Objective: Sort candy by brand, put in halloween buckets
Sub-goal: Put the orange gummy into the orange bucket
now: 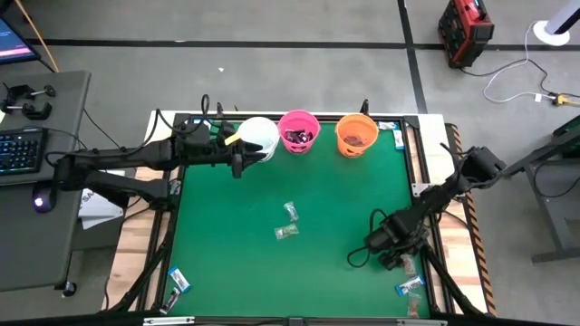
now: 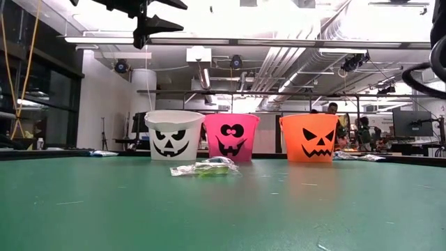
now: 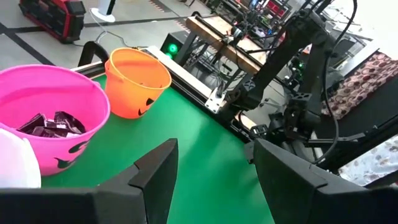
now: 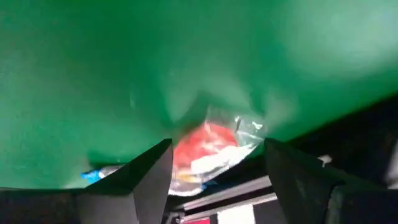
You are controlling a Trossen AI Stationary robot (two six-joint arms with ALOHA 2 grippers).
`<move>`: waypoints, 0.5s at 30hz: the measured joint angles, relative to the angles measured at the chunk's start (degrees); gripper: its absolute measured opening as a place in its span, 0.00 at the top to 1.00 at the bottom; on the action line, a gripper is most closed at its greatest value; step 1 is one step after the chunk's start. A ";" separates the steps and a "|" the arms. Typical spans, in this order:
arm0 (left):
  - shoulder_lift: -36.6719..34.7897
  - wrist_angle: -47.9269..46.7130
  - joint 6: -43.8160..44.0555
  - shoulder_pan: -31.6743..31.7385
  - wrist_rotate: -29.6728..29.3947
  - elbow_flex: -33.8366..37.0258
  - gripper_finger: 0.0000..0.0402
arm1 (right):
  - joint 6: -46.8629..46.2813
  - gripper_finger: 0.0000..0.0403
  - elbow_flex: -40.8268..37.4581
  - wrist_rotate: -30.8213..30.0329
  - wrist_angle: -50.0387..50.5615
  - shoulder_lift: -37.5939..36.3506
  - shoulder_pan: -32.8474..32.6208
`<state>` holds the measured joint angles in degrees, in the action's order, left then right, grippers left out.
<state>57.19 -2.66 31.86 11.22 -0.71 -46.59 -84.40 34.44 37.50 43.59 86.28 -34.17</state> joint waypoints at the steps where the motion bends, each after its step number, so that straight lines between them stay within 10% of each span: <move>1: 0.00 -0.02 0.00 0.00 0.00 0.00 0.51 | -0.50 0.40 -0.65 -0.01 -1.45 0.00 0.00; 6: 0.00 -0.02 0.02 0.00 0.00 0.00 0.51 | 0.08 0.45 -1.76 -0.26 -3.10 0.00 0.02; 15: 0.00 -0.02 0.23 0.00 -1.27 0.00 0.51 | 8.31 0.96 8.56 -2.05 0.05 -1.27 1.84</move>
<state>57.19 -2.68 32.09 11.22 -1.98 -46.59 -76.09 43.00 35.45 43.64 85.01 -32.34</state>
